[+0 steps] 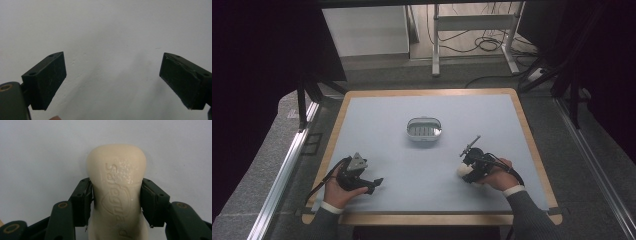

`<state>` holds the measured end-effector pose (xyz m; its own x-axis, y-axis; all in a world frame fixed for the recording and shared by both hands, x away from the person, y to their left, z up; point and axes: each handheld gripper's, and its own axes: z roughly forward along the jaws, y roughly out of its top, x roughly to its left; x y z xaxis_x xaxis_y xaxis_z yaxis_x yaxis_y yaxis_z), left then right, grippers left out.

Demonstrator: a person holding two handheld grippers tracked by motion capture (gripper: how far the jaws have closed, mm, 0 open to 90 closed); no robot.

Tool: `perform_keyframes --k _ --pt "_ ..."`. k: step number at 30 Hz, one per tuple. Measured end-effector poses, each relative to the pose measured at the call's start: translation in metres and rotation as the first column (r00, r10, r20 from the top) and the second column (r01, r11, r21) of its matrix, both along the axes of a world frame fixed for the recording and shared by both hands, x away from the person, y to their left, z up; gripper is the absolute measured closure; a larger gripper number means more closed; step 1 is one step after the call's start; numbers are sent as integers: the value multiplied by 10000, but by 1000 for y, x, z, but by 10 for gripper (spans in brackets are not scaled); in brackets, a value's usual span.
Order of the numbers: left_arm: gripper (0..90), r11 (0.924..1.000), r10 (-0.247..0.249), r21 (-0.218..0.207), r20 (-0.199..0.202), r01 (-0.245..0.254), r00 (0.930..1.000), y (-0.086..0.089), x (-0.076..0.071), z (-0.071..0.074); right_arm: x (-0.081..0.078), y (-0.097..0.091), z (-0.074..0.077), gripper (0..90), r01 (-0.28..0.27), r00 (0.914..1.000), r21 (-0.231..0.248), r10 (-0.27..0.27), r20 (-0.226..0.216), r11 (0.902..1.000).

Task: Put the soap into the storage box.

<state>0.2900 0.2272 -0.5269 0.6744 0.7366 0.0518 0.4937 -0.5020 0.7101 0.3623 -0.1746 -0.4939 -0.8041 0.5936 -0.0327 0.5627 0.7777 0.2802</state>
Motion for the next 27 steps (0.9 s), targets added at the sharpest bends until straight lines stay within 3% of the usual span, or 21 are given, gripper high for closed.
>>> perform_keyframes --k 6,19,27 --pt "76 10000 10 -12 7 -10 10000 0 0 0 -1 4 2 480 -116 9999 -411 117 14 9991" --pt "76 10000 4 -17 5 -4 10000 0 0 0 0 -1 19 492 -278 9996 18 278 46 9996" --pt "76 10000 0 -1 9 0 10000 0 0 0 3 -1 23 493 -334 9994 20 333 99 9994"
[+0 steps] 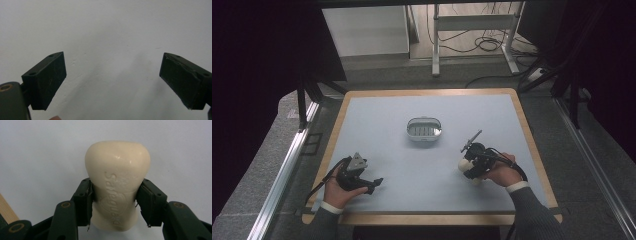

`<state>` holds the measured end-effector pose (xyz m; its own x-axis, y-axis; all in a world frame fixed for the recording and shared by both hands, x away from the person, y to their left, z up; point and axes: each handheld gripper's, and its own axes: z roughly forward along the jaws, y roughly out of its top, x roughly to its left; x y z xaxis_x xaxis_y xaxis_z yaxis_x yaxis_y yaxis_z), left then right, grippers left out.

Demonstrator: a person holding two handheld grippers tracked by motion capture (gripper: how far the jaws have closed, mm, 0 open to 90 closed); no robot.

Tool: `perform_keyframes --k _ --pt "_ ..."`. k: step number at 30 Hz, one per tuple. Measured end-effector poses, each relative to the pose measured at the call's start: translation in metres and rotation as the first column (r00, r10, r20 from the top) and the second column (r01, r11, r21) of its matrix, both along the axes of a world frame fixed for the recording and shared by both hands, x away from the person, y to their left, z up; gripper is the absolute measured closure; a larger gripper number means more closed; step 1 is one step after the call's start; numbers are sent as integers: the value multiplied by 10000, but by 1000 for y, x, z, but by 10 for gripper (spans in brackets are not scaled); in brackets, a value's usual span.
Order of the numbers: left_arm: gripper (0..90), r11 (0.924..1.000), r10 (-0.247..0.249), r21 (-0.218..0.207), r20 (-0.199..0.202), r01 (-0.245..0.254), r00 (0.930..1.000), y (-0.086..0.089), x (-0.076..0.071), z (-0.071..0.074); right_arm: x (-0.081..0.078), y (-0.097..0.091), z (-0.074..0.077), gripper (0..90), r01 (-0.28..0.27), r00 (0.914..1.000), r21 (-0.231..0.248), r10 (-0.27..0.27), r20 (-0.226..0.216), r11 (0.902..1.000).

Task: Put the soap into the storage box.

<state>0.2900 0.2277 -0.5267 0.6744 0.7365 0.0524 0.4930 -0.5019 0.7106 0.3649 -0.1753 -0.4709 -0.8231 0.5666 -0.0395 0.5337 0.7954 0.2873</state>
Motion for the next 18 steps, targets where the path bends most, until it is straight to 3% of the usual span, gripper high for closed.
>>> perform_keyframes --k 8,18 --pt "75 10000 -10 0 -11 10 10000 -1 0 0 3 -1 -3 493 47 10000 208 -48 59 9998" --pt "75 10000 -31 41 -23 31 10000 -1 0 -1 10 6 -11 493 -17 9998 -35 16 -183 10000"
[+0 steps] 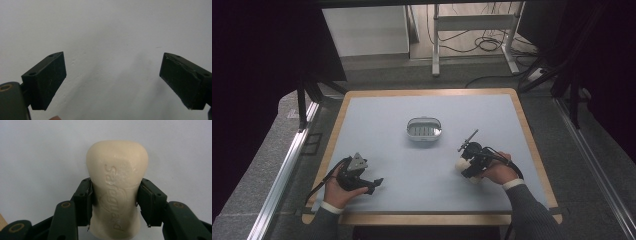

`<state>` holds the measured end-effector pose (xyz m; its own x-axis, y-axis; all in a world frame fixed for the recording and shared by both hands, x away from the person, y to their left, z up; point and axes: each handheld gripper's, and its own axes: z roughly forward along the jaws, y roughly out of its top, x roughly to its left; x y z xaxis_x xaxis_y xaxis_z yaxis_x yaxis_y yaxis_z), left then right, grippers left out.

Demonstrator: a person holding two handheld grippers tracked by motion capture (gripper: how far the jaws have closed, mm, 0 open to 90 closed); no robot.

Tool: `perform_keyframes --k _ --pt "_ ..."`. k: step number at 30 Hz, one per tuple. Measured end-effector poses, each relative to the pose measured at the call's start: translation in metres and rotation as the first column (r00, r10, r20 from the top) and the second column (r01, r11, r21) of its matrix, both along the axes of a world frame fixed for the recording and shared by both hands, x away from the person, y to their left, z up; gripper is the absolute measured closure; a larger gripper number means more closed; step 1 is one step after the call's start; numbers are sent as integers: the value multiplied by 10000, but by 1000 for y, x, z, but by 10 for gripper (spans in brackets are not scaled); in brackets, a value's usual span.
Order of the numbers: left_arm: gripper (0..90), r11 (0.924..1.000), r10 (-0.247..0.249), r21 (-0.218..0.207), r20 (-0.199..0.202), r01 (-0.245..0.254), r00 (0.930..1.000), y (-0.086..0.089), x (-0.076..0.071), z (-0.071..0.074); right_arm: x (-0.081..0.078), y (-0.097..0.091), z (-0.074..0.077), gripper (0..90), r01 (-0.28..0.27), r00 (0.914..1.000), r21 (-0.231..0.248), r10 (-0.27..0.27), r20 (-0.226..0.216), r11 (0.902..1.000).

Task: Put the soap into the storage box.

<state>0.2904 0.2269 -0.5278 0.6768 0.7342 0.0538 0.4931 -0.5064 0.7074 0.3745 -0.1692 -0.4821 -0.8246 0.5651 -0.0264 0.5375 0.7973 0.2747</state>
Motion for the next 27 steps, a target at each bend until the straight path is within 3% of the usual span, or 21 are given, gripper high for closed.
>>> perform_keyframes --k 9,13,17,19,22,27 --pt "75 10000 2 -3 5 -2 10000 0 0 0 1 1 -4 490 -33 10000 -109 32 -51 9999" --pt "75 10000 2 -13 6 -2 10000 0 0 0 1 3 -7 398 108 9999 -258 -108 34 9996" --pt "75 10000 3 -22 9 -3 10000 0 0 0 0 3 -7 387 129 9999 -322 -132 -110 9994" --pt "75 10000 -8 -4 -1 8 10000 0 0 0 0 4 -10 393 112 9997 -482 -121 -200 9988" --pt "74 10000 -2 -2 5 2 10000 0 0 0 0 5 -13 483 65 9998 -626 -78 -203 9980" --pt "75 10000 15 -5 12 -15 10000 0 0 0 0 7 -10 491 -52 9999 -734 43 -118 9973"
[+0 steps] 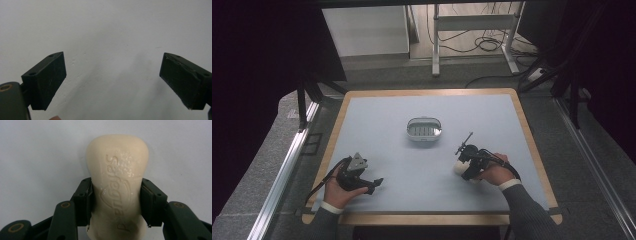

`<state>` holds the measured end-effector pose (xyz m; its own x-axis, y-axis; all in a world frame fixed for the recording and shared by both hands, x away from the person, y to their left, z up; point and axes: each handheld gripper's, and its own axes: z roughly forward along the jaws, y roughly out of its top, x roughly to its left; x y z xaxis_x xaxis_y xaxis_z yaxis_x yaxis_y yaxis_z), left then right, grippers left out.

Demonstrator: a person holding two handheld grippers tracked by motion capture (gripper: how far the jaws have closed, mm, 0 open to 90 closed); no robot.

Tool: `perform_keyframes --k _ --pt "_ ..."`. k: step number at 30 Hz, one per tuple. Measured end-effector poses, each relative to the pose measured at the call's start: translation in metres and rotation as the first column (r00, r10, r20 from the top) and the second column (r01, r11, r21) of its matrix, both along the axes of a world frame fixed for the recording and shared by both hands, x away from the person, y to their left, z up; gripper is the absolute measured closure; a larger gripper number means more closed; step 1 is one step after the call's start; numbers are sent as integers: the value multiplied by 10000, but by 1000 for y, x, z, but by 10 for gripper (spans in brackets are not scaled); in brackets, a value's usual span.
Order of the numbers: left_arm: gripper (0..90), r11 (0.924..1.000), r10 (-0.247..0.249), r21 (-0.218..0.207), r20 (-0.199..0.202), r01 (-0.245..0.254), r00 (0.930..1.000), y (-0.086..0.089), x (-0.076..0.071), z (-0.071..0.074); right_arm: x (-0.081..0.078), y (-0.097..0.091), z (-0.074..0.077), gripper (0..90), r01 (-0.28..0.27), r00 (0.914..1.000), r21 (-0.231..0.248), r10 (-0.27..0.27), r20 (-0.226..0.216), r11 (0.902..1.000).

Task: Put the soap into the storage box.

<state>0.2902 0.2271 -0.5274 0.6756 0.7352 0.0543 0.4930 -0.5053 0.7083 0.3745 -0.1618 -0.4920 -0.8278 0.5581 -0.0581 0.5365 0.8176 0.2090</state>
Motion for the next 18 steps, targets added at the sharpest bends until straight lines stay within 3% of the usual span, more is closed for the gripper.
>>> perform_keyframes --k 7,18 --pt "74 10000 -11 -7 1 11 10000 0 0 0 3 -2 18 493 -95 10000 127 95 -3 9999" --pt "75 10000 -14 6 29 14 10000 1 0 1 14 3 54 494 -206 9977 636 164 651 9978"
